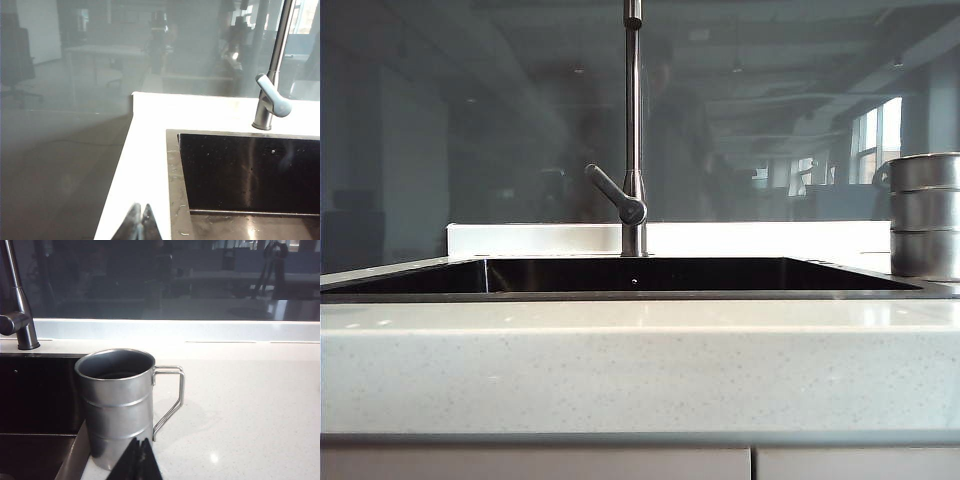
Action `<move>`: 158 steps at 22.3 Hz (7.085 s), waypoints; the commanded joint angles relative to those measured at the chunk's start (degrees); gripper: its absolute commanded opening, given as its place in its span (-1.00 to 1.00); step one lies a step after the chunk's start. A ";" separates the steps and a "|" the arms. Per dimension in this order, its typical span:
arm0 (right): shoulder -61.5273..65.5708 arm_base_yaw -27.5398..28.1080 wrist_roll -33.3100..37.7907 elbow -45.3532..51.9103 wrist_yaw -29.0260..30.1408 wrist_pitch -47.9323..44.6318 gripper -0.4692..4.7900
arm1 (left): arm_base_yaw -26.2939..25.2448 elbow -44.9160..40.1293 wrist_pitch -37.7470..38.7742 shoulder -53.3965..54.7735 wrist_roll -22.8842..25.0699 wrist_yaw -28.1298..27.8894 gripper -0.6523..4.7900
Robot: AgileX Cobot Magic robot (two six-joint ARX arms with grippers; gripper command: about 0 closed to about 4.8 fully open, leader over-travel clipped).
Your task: Pick up the mug next to the sink, go to the faucet to get some water, pour the water into the sink, and finally put the mug back to its place.
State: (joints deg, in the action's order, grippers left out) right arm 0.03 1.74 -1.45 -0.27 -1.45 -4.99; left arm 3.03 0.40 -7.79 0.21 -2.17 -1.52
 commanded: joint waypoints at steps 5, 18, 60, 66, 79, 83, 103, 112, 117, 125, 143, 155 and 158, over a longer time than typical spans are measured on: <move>-0.13 0.00 -0.11 0.20 0.11 -0.83 -0.84 | -0.07 0.17 0.04 0.02 0.22 0.24 -0.78; 2.25 0.04 11.91 -3.72 -5.38 -10.99 -0.84 | -0.07 0.17 0.02 0.02 0.22 0.24 -0.78; 85.46 12.48 4.09 -18.64 16.72 -60.63 -0.15 | -0.07 0.17 -0.79 0.02 0.00 1.77 -0.78; 86.23 12.48 4.46 -18.97 16.68 -62.88 -0.24 | -0.07 0.17 -0.39 0.02 0.00 1.77 -0.78; 86.23 12.48 5.75 -19.02 16.70 -66.20 -0.83 | -0.07 0.17 0.37 0.02 -0.04 1.81 -0.78; 85.68 11.58 11.87 -20.04 17.00 -70.71 -0.83 | -0.04 0.17 -5.75 0.04 -7.56 4.42 -0.78; 97.85 -24.06 1.09 -79.08 5.84 -11.61 -0.83 | -0.07 22.23 -43.34 61.88 -11.32 14.78 -0.78; 102.20 -24.70 2.62 -88.32 1.40 -12.17 -0.83 | -0.07 52.06 -54.90 106.03 -13.73 31.91 -0.70; 104.35 -24.76 2.93 -94.42 1.11 -11.17 -0.83 | 0.35 79.12 -54.82 127.86 -21.33 41.55 -0.08; 106.51 -24.79 2.93 -95.65 0.98 -9.94 -0.83 | 3.19 97.79 -50.45 136.76 -20.02 43.47 -0.06; 106.44 -24.63 2.91 -95.67 1.18 -10.73 -0.83 | 7.65 108.21 -35.89 138.53 -8.61 45.79 0.15; 106.44 -24.55 2.89 -95.65 1.14 -10.71 -0.83 | 7.69 108.21 -36.13 138.51 -11.54 57.79 0.11; 106.44 -24.52 2.89 -95.65 1.11 -10.71 -0.83 | 7.69 108.21 -36.17 138.51 -11.82 61.35 0.11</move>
State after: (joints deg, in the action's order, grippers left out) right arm 107.28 -22.79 1.06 -95.42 -0.40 -13.85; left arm 10.15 108.38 -42.59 139.09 -13.67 55.13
